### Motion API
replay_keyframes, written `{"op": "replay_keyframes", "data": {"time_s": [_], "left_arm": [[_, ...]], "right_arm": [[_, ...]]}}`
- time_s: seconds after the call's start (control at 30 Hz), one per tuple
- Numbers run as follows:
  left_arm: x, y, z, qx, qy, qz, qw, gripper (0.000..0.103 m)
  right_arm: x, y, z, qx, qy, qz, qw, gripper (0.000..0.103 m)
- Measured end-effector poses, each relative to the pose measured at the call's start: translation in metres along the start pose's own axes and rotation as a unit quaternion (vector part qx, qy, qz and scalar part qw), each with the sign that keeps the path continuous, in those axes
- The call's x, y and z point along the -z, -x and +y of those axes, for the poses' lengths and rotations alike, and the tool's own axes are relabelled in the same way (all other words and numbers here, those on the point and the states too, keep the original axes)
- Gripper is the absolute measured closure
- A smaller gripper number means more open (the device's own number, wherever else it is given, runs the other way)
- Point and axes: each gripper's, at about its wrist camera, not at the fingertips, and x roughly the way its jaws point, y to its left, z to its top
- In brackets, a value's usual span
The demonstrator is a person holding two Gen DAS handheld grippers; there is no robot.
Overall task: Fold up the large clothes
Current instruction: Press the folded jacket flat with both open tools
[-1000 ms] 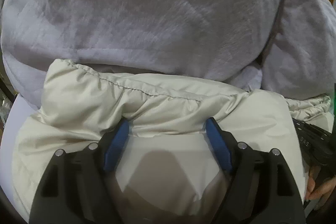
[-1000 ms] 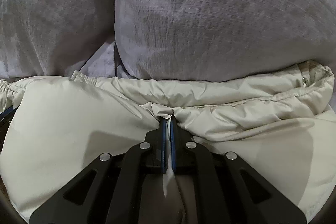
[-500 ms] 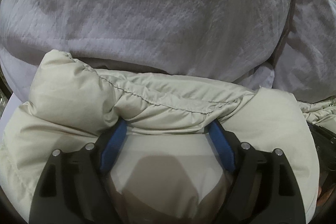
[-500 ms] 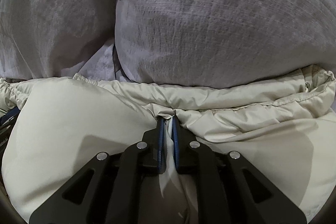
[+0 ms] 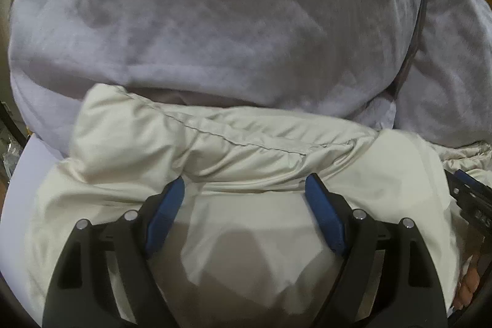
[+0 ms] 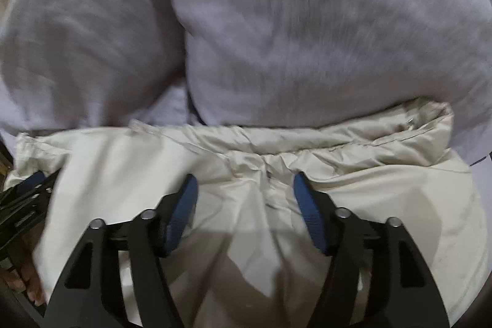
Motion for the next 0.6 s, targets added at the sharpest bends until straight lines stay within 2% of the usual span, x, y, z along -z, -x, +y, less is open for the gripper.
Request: {"op": "replay_keyframes", "data": {"time_s": [0.13, 0.27, 0.6], "left_arm": [[-0.003, 0.004, 0.006, -0.007, 0.003, -0.007, 0.9999, 0.022], [-0.003, -0.002, 0.01, -0.017, 0.003, -0.002, 0.9999, 0.022], [-0.006, -0.038, 0.026, -0.016, 0.006, 0.001, 0.9999, 0.017]], "right_arm": [[0.003, 0.014, 0.015, -0.032, -0.001, -0.004, 0.999, 0.035], [0.005, 0.01, 0.037, -0.054, 0.014, 0.002, 0.998, 0.035], [0.016, -0.035, 0.047, -0.039, 0.018, 0.015, 0.999, 0.031]]}}
